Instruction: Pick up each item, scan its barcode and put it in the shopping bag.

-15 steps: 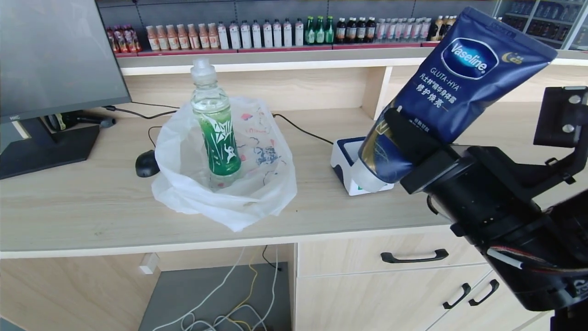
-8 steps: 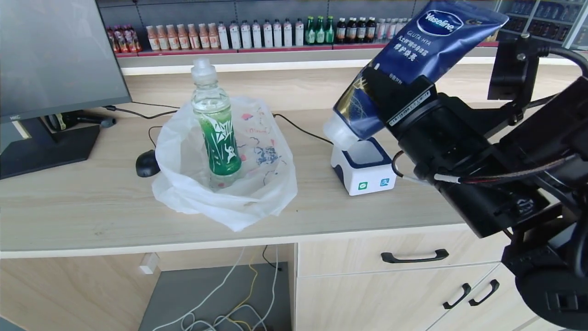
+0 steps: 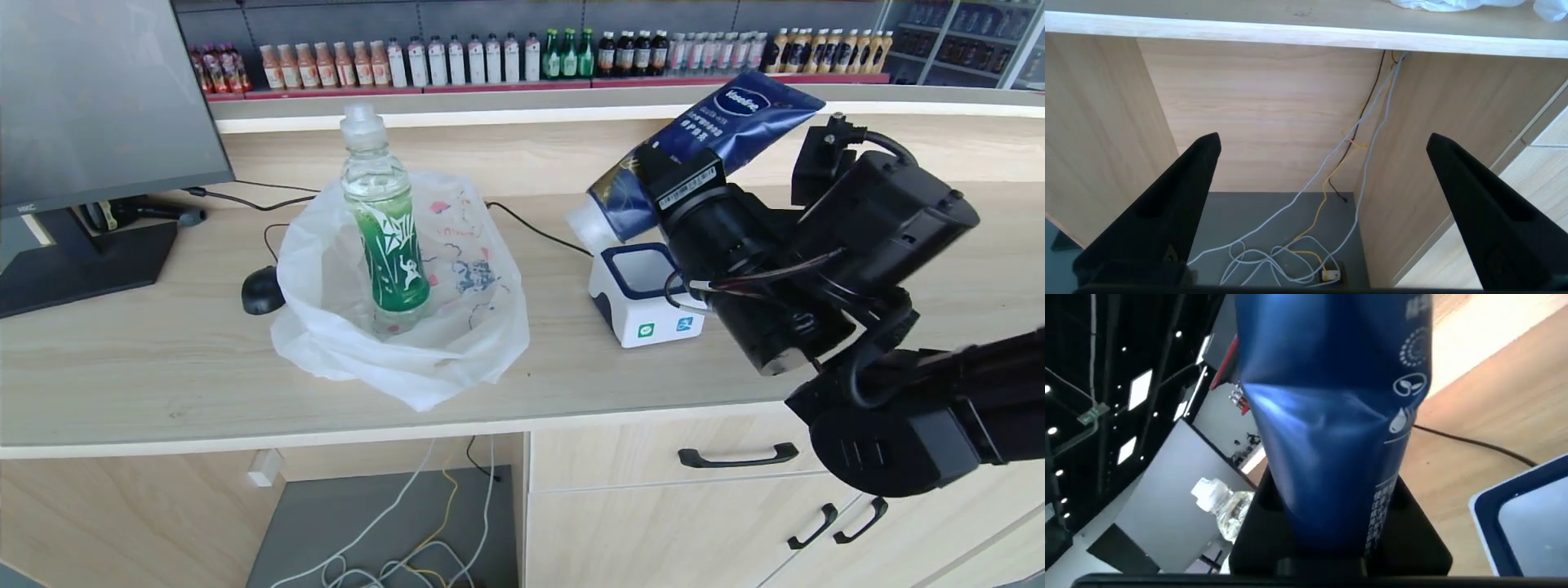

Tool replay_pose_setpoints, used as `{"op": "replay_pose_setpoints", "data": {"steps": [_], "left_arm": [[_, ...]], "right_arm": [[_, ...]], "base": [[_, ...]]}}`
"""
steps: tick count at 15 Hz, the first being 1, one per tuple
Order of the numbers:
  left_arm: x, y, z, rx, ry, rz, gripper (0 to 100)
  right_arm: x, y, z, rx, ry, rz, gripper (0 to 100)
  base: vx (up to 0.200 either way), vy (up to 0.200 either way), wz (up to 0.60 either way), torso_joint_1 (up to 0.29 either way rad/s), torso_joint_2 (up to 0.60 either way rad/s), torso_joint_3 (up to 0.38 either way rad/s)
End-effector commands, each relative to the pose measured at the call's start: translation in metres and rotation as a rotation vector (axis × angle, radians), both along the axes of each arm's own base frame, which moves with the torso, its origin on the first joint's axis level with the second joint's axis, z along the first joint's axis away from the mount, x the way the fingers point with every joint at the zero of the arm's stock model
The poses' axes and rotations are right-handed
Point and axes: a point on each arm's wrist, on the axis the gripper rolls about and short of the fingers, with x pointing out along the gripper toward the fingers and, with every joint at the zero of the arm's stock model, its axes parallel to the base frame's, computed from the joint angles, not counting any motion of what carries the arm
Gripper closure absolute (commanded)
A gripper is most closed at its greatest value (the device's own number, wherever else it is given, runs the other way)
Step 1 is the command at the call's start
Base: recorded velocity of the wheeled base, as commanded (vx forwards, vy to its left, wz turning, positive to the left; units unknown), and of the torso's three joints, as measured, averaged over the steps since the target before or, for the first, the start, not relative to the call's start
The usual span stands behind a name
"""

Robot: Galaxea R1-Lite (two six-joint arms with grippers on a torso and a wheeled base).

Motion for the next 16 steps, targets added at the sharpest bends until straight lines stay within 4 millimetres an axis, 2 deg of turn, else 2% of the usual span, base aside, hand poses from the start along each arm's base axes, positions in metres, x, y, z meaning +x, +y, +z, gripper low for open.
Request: {"op": "replay_pose_setpoints", "data": {"steps": [1, 5, 11, 16], "left_arm": [[0.0, 0.0, 0.0, 0.0, 0.0, 0.0, 0], [0.0, 0.0, 0.0, 0.0, 0.0, 0.0, 0], [0.0, 0.0, 0.0, 0.0, 0.0, 0.0, 0], [0.0, 0.0, 0.0, 0.0, 0.0, 0.0, 0]], "right_arm": [[0.012, -0.003, -0.016, -0.01, 0.045, -0.03, 100], [0.025, -0.014, -0.027, 0.073, 0.104, -0.059, 100], [0.038, -0.018, -0.042, 0.13, 0.151, -0.065, 100], [0.041, -0.019, -0.045, 0.147, 0.162, -0.063, 100]], "base": [[0.0, 0.0, 0.0, 0.0, 0.0, 0.0], [0.0, 0.0, 0.0, 0.0, 0.0, 0.0], [0.0, 0.0, 0.0, 0.0, 0.0, 0.0], [0.0, 0.0, 0.0, 0.0, 0.0, 0.0]]}}
